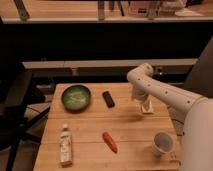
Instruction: Place the white sponge in the ceramic bowl
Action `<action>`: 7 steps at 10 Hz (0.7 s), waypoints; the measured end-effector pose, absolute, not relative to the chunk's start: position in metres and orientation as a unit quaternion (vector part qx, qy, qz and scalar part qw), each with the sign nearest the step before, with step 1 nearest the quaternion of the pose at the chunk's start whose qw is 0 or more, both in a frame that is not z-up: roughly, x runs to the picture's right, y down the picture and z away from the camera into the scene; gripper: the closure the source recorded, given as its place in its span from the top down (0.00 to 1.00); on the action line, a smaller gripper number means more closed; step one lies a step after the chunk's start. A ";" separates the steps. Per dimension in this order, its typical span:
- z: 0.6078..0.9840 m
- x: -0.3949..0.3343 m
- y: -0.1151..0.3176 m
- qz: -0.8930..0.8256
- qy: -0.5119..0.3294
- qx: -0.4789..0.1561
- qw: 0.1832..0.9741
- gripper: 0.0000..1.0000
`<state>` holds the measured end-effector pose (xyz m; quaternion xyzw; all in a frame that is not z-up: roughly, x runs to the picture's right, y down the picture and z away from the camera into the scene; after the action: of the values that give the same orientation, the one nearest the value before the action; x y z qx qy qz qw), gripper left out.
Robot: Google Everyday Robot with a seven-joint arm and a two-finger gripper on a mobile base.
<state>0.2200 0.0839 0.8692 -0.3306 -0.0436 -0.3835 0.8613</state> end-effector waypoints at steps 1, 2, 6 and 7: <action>0.869 0.219 0.084 -0.387 -0.041 -0.333 0.859 0.77; 0.868 0.214 0.082 -0.391 -0.037 -0.333 0.857 0.70; 0.873 0.191 0.087 -0.386 -0.044 -0.335 0.859 0.68; 0.877 0.195 0.087 -0.387 -0.048 -0.334 0.858 0.77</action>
<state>0.1950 0.0865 0.8767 -0.3337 -0.0478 -0.3866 0.8584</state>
